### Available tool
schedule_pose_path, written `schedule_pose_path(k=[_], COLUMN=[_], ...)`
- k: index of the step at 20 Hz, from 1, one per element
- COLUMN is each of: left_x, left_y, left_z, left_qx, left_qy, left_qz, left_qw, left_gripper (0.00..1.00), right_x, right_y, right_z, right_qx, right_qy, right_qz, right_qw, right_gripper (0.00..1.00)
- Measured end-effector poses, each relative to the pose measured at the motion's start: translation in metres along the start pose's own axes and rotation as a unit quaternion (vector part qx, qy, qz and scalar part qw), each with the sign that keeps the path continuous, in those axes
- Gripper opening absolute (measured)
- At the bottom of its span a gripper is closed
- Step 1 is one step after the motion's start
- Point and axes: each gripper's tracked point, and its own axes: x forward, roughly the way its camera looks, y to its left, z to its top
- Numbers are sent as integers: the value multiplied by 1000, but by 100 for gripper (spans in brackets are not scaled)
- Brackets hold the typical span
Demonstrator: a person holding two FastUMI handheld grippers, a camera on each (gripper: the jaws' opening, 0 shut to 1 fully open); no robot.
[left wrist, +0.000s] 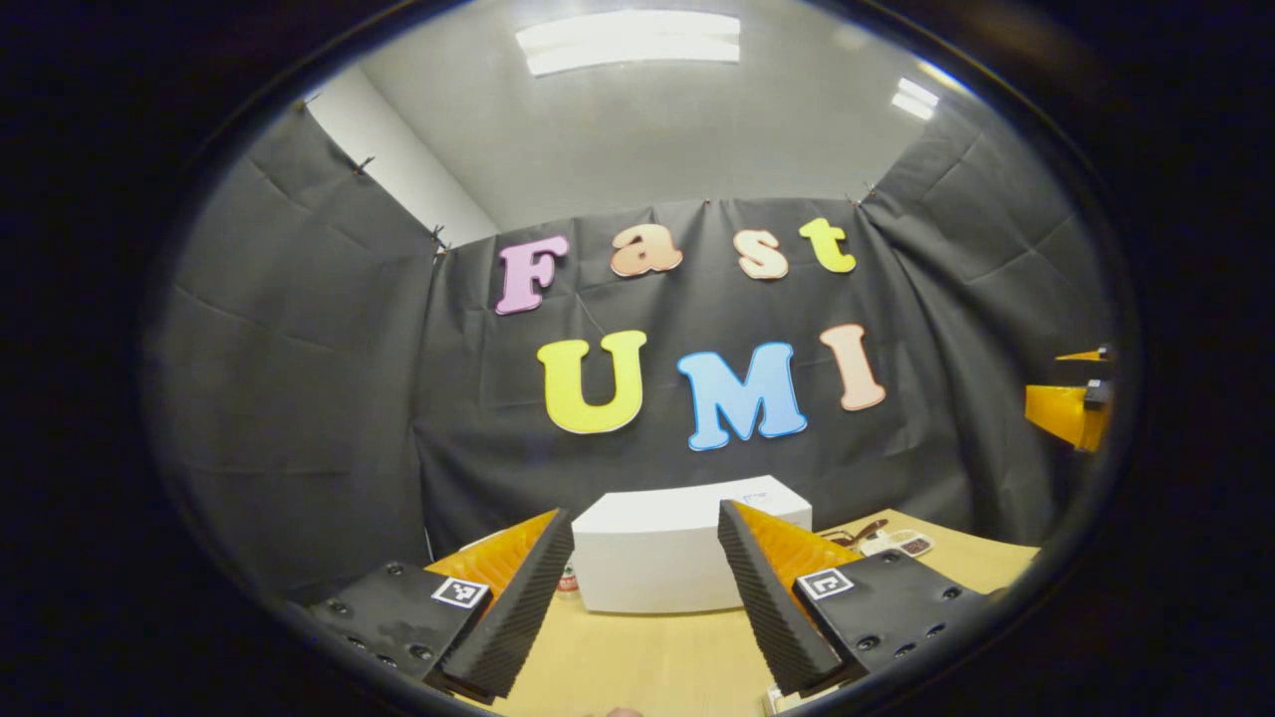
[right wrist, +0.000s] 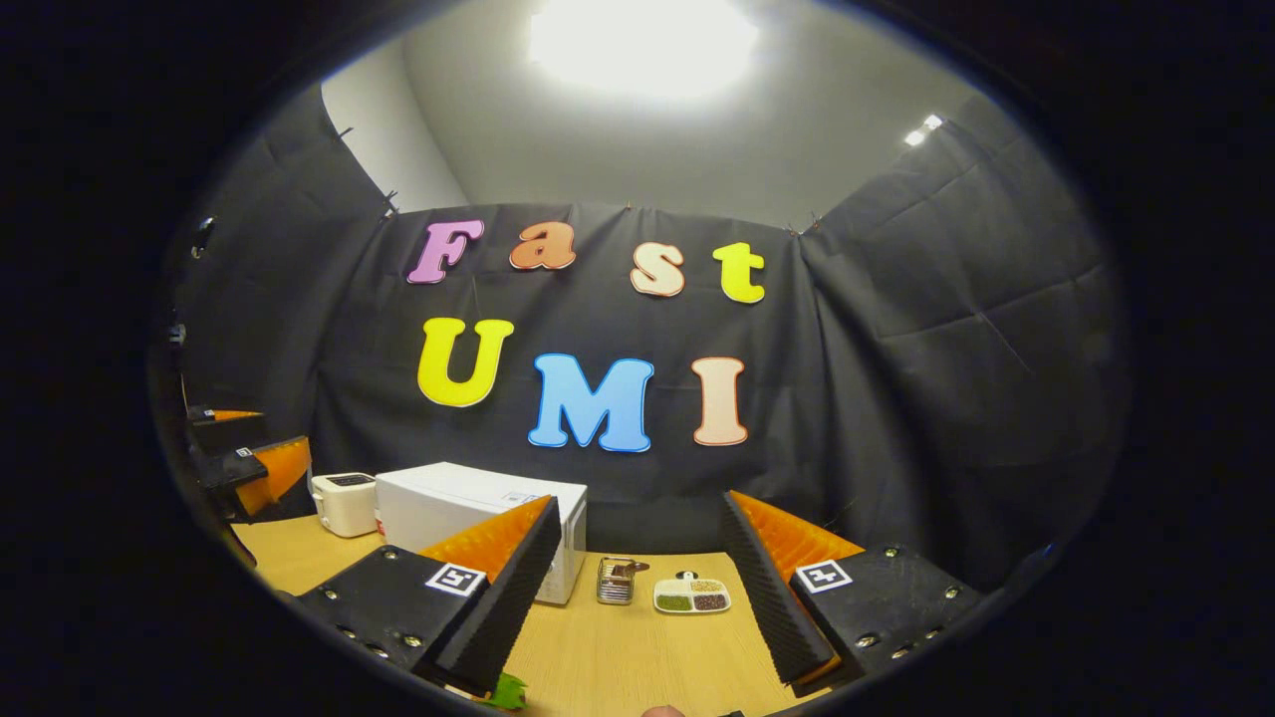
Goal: Open the microwave oven with the left hand, put the food in, and close the microwave oven.
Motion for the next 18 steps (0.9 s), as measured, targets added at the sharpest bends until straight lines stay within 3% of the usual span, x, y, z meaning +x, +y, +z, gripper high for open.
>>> schedule_pose_path(k=[5, 17, 18], left_x=[51, 186, 193], left_y=[-19, -94, -102], left_z=[-12, -88, -96], left_qx=[-10, -28, -27], left_qy=[-1, 20, 22], left_qz=[-25, -123, -132], left_qw=[1000, 992, 991], left_gripper=[100, 93, 100], right_x=[6, 16, 15], right_y=[-13, -45, -47], right_z=[9, 2, 0], right_qx=[7, 0, -3], right_qy=[-6, 17, 21], right_qz=[-32, -185, -196], right_qw=[999, 983, 980], right_gripper=[97, 97, 97])
